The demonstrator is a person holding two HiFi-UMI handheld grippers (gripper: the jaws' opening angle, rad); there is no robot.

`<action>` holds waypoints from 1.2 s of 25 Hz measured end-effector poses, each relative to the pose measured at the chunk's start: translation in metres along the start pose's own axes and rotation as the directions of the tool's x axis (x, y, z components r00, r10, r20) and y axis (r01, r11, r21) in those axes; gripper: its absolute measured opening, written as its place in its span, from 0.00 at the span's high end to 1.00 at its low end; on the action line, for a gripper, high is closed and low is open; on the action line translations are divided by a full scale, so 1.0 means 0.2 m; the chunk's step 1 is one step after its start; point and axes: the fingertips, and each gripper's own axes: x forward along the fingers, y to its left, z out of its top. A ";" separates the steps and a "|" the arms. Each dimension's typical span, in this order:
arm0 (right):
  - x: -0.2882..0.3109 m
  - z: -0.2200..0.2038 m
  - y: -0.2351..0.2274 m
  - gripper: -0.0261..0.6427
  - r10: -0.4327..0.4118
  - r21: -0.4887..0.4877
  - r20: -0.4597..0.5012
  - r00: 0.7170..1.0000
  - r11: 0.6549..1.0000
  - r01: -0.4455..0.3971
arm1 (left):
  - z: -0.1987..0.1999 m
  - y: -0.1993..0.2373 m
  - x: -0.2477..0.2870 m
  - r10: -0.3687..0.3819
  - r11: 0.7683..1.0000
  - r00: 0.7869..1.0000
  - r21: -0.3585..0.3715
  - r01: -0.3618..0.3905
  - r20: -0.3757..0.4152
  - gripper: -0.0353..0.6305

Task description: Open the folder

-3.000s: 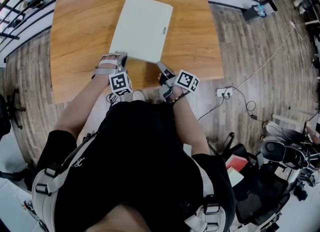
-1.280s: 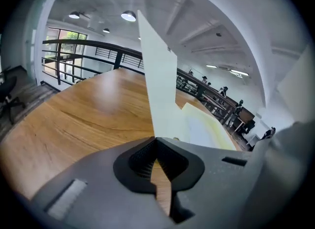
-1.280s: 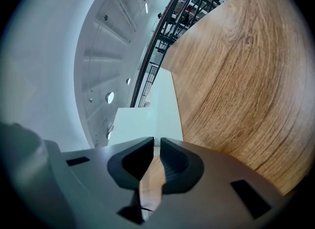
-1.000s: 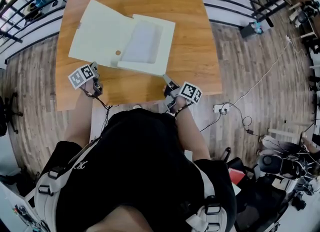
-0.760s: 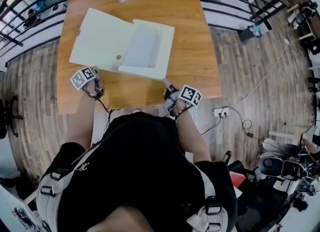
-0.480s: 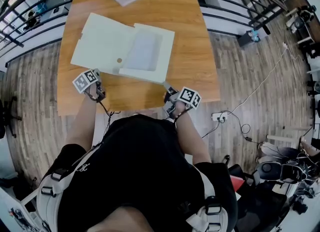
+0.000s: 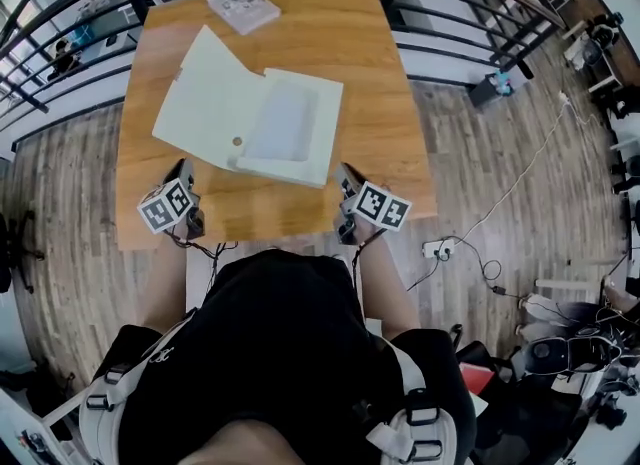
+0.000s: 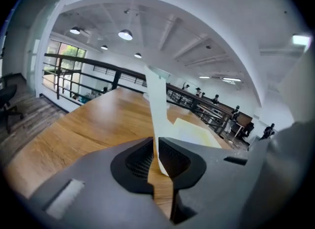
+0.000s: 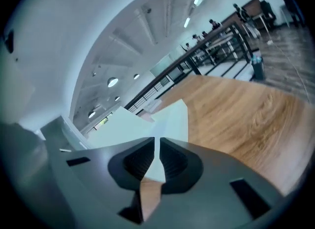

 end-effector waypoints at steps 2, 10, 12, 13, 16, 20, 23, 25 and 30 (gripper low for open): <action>-0.03 0.13 0.10 0.92 -0.014 -0.154 0.065 0.998 0.988 0.024 | 0.09 -0.12 -0.08 -0.052 0.995 0.997 0.085 0.047 0.054 0.93; -0.28 0.54 0.72 0.95 0.142 -0.601 0.415 0.899 0.785 0.153 | 0.53 -0.65 -0.32 -0.235 0.934 0.930 0.331 0.135 0.283 0.94; -0.34 0.57 0.85 0.95 0.187 -0.637 0.477 0.859 0.747 0.191 | 0.57 -0.76 -0.34 -0.270 0.914 0.913 0.380 0.143 0.305 0.94; -0.35 0.57 0.88 0.95 0.192 -0.647 0.494 0.848 0.733 0.211 | 0.57 -0.81 -0.34 -0.282 0.906 0.908 0.397 0.147 0.308 0.94; -0.33 0.51 0.88 0.96 0.156 -0.642 0.503 0.850 0.725 0.247 | 0.52 -0.90 -0.33 -0.312 0.895 0.905 0.408 0.178 0.290 0.94; -0.33 0.49 0.84 0.95 0.119 -0.610 0.500 0.858 0.752 0.251 | 0.47 -0.93 -0.32 -0.325 0.887 0.908 0.418 0.196 0.265 0.94; -0.35 0.49 0.81 0.95 0.109 -0.597 0.502 0.858 0.761 0.253 | 0.45 -0.92 -0.33 -0.319 0.888 0.912 0.418 0.192 0.258 0.94; -0.37 0.49 0.80 0.95 0.105 -0.594 0.504 0.857 0.763 0.255 | 0.44 -0.92 -0.33 -0.320 0.890 0.912 0.412 0.196 0.257 0.94; -0.39 0.48 0.78 0.95 0.096 -0.598 0.495 0.864 0.759 0.258 | 0.42 -0.94 -0.36 -0.316 0.880 0.912 0.440 0.179 0.261 0.94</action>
